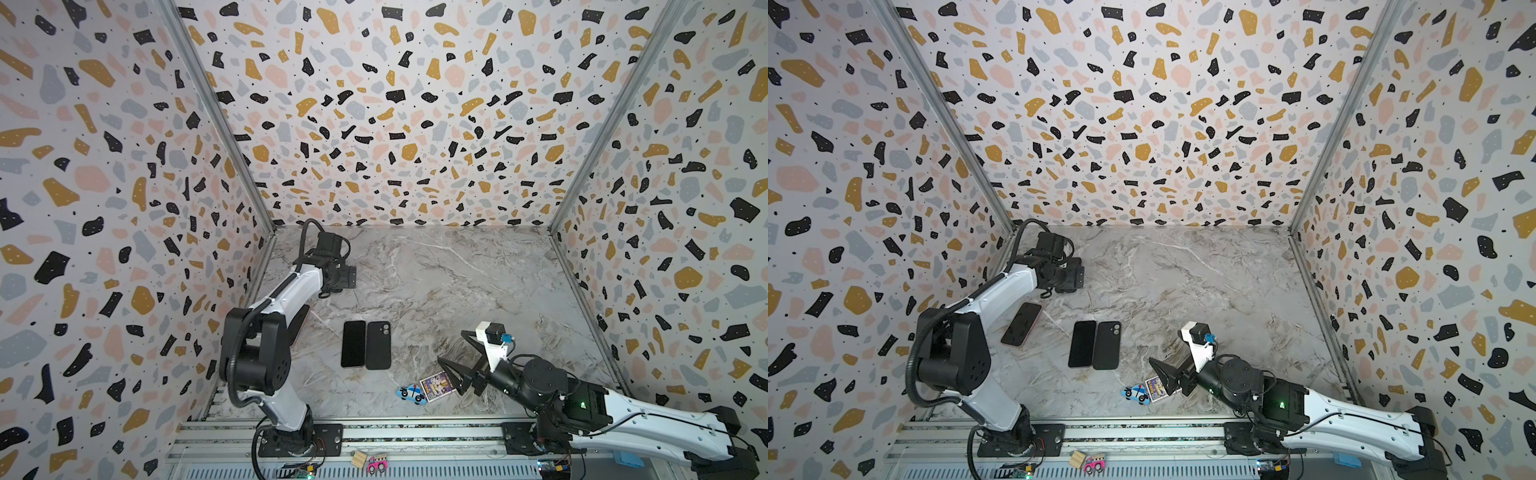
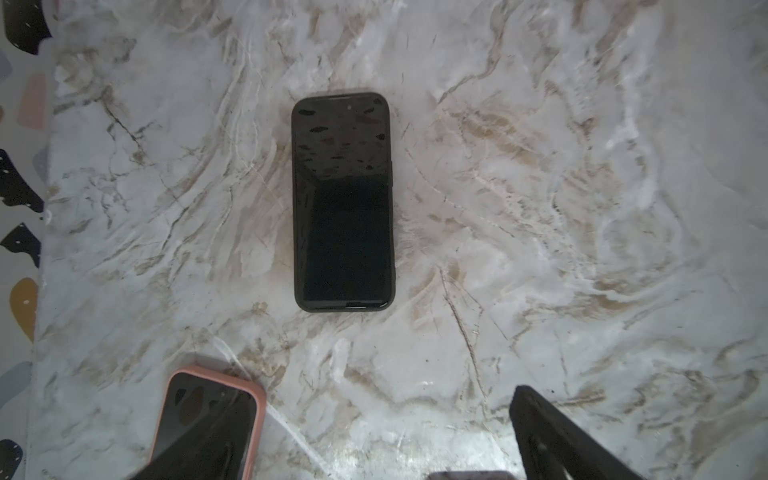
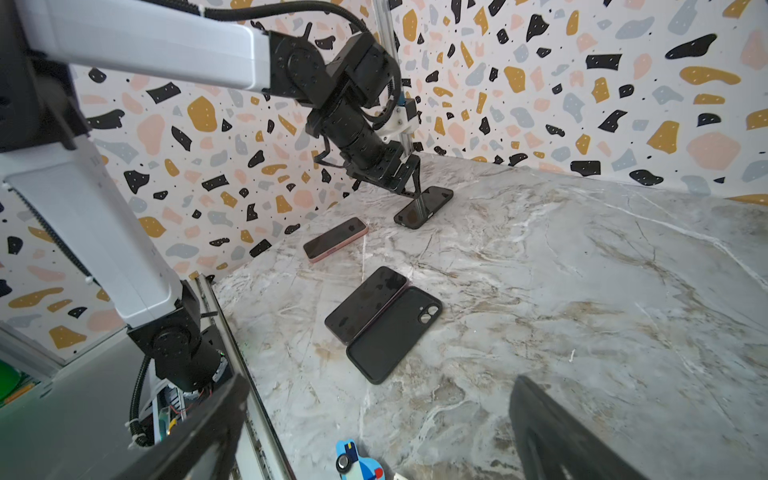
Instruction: Take the phone out of the phone case
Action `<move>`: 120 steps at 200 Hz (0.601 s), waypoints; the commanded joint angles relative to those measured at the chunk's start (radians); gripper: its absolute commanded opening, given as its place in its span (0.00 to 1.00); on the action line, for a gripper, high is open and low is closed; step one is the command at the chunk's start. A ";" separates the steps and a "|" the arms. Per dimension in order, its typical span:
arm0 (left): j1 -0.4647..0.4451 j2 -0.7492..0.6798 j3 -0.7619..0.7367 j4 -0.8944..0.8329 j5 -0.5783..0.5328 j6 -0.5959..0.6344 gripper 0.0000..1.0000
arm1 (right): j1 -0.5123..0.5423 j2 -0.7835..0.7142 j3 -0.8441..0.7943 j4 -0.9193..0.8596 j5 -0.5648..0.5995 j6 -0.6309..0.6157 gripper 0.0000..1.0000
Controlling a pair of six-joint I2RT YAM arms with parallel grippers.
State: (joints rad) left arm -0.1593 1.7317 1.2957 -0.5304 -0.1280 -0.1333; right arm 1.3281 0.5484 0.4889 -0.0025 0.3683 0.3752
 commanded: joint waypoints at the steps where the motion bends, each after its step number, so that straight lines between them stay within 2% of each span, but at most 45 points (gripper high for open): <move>1: 0.030 0.060 0.057 -0.042 0.031 0.021 1.00 | 0.005 0.016 0.015 -0.016 -0.016 -0.009 1.00; 34: 0.035 0.186 0.152 -0.088 0.009 0.028 1.00 | 0.006 0.071 0.016 0.005 -0.011 -0.018 1.00; 85: 0.061 0.275 0.214 -0.088 -0.018 0.011 1.00 | 0.005 0.128 0.020 0.039 -0.020 -0.017 1.00; 120: 0.066 0.325 0.254 -0.085 0.024 0.003 1.00 | 0.005 0.134 0.024 0.050 -0.007 -0.012 1.00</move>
State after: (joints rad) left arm -0.1017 2.0266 1.5024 -0.5983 -0.1211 -0.1223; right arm 1.3281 0.6865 0.4889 0.0170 0.3515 0.3679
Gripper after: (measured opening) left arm 0.997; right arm 0.996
